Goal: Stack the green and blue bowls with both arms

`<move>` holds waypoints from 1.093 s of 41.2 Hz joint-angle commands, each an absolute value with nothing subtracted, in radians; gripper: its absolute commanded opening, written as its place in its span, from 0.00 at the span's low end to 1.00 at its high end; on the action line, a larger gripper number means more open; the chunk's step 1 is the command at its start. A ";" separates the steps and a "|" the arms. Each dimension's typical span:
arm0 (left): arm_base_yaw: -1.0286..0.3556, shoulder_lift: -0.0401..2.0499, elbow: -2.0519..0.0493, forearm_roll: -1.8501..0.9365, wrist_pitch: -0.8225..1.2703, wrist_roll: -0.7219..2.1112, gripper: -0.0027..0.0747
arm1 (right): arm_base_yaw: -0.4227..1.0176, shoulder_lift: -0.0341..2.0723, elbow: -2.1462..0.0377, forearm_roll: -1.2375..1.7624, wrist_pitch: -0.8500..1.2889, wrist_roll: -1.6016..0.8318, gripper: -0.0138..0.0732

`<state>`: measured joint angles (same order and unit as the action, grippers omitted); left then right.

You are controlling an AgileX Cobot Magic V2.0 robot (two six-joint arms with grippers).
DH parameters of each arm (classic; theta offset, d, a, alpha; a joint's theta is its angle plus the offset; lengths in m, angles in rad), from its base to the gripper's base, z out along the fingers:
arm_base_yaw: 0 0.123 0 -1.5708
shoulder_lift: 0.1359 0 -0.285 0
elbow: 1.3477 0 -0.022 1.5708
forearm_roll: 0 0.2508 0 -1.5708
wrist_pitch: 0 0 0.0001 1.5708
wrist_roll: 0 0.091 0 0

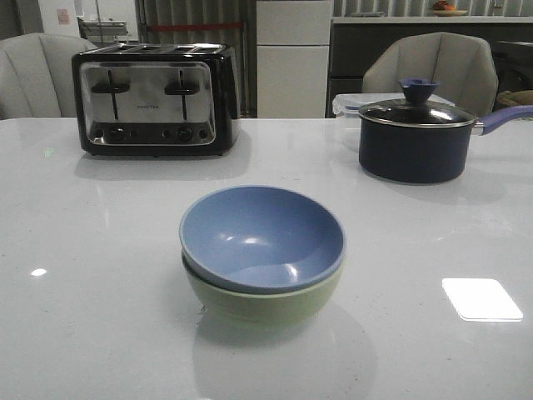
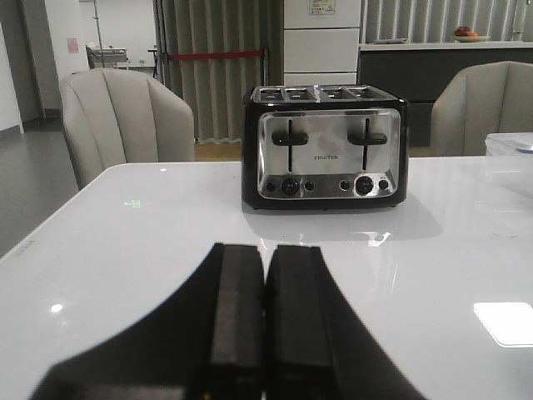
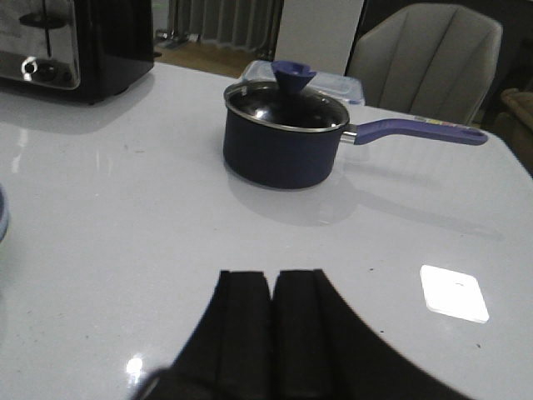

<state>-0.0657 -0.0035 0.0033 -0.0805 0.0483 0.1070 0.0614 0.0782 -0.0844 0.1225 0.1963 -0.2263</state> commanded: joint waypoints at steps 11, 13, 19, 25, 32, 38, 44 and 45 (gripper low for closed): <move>-0.062 -0.024 0.008 -0.090 -0.036 0.100 0.16 | 0.023 -0.030 0.025 0.120 0.000 -0.238 0.19; -0.062 -0.024 0.008 -0.090 -0.036 0.100 0.16 | 0.023 -0.030 0.025 0.120 0.000 -0.238 0.19; -0.062 -0.024 0.008 -0.090 -0.036 0.100 0.16 | 0.023 -0.030 0.025 0.120 -0.010 -0.238 0.19; -0.062 -0.024 0.008 -0.090 -0.036 0.100 0.16 | 0.023 -0.030 0.025 0.121 -0.054 -0.179 0.19; -0.062 -0.024 0.008 -0.090 -0.036 0.100 0.16 | 0.015 -0.030 0.025 0.030 -0.088 0.000 0.19; -0.062 -0.024 0.008 -0.090 -0.036 0.100 0.16 | 0.015 -0.030 0.025 0.020 -0.082 0.000 0.19; -0.062 -0.024 0.008 -0.090 -0.036 0.100 0.16 | 0.015 -0.030 0.025 0.020 -0.046 0.000 0.19; -0.062 -0.024 0.008 -0.090 -0.036 0.100 0.16 | 0.015 -0.030 0.025 0.020 -0.045 0.000 0.19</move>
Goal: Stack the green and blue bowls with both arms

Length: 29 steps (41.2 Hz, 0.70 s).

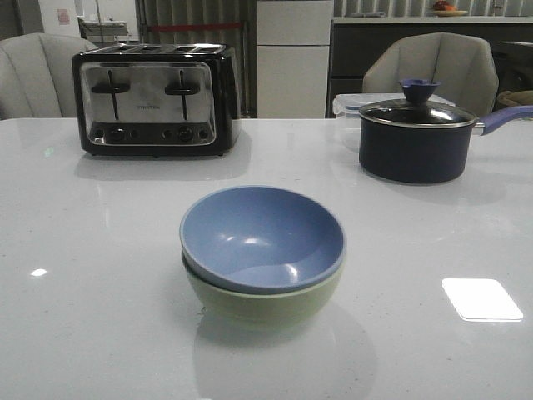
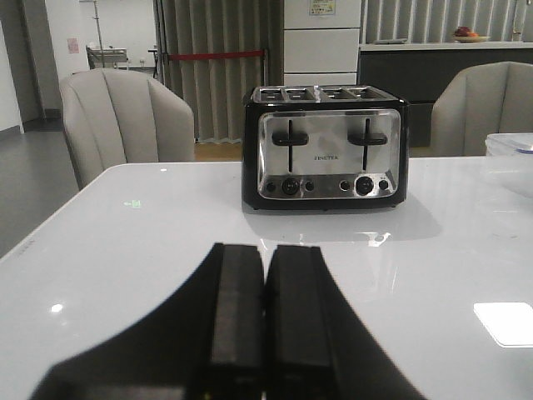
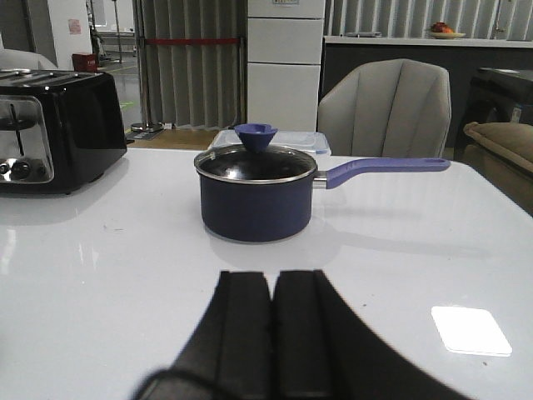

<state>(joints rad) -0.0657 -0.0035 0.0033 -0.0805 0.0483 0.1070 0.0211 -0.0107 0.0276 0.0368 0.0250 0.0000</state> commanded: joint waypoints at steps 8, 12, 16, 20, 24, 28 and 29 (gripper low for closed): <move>-0.062 -0.024 0.008 -0.090 -0.036 0.100 0.16 | 0.011 -0.030 0.025 0.016 -0.048 0.000 0.19; -0.062 -0.024 0.008 -0.090 -0.036 0.100 0.16 | 0.002 -0.030 0.025 0.014 -0.048 0.000 0.19; -0.062 -0.024 0.008 -0.090 -0.036 0.100 0.16 | 0.002 -0.030 0.025 0.014 -0.048 0.000 0.19; -0.062 -0.024 0.008 -0.090 -0.036 0.100 0.16 | 0.002 -0.030 0.025 0.014 -0.050 0.000 0.19; -0.062 -0.024 0.008 -0.090 -0.036 0.100 0.16 | 0.002 -0.030 0.025 0.014 -0.050 0.000 0.19; -0.062 -0.024 0.008 -0.090 -0.036 0.100 0.16 | 0.002 -0.030 0.025 0.014 -0.050 0.000 0.19; -0.062 -0.024 0.008 -0.090 -0.036 0.100 0.16 | 0.002 -0.030 0.025 0.014 -0.050 0.000 0.19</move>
